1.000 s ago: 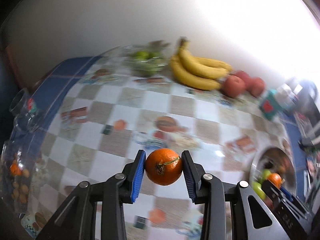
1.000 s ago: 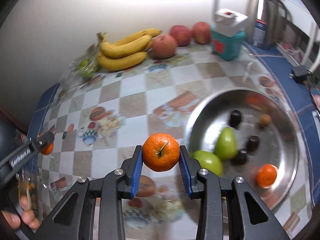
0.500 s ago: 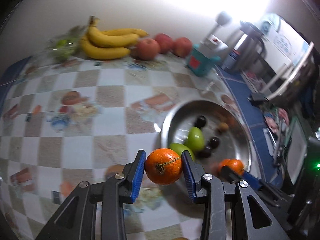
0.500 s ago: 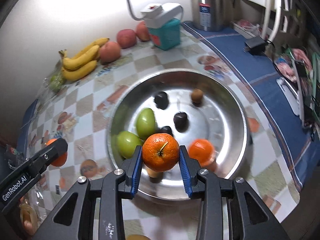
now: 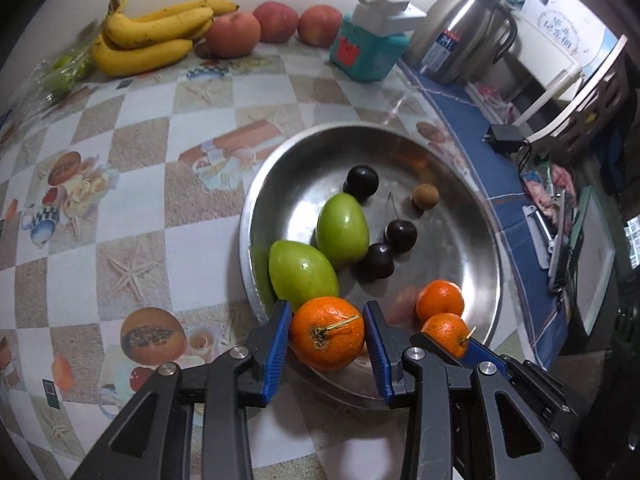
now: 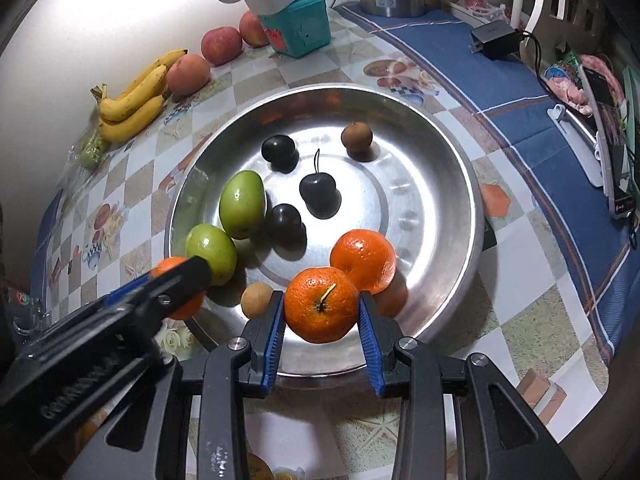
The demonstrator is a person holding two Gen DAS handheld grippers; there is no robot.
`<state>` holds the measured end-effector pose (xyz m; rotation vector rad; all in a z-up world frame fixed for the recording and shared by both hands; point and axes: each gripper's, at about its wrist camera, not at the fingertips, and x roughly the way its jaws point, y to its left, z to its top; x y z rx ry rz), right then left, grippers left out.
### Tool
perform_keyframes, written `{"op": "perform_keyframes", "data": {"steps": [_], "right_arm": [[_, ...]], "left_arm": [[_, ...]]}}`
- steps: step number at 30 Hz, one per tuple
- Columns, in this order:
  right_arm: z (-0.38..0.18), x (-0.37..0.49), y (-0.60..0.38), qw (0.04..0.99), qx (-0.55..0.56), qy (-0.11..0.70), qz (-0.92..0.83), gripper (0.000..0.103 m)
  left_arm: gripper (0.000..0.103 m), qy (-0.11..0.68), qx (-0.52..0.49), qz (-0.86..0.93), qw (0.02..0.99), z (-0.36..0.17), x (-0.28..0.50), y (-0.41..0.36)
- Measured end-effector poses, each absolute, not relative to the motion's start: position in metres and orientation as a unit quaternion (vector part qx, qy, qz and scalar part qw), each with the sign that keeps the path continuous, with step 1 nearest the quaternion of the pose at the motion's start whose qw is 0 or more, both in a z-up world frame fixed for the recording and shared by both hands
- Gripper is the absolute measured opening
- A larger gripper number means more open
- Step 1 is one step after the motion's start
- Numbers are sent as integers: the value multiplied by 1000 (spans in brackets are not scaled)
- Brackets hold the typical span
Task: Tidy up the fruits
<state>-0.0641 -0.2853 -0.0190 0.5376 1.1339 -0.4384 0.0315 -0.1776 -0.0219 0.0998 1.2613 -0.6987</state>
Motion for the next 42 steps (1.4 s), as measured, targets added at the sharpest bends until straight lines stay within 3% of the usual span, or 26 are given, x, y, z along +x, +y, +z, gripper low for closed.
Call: {"op": "perform_keyframes", "data": {"steps": [11, 15, 20, 24, 26, 33, 36, 42], "right_arm": [[-28, -61, -282, 778, 242, 545, -199, 38], [-28, -60, -280, 777, 236, 549, -199, 38], [-29, -60, -279, 774, 232, 555, -196, 38], [-24, -61, -276, 778, 226, 552, -196, 40], [-24, -59, -274, 779, 224, 552, -195, 49], [-13, -65, -264, 791, 212, 541, -191, 57], [-12, -67, -257, 794, 204, 541, -185, 78], [-8, -73, -245, 803, 189, 537, -177, 86]], "left_arm": [[41, 584, 39, -316, 746, -28, 32, -180], [50, 580, 33, -321, 748, -22, 30, -175], [51, 574, 33, -299, 761, -15, 30, -159], [63, 573, 44, -256, 777, -14, 31, -139], [64, 576, 58, -222, 785, -17, 30, -129], [67, 590, 126, -123, 788, -36, 26, -96], [67, 589, 134, -110, 789, -36, 20, -87], [67, 591, 138, -87, 790, -32, 7, -70]]}}
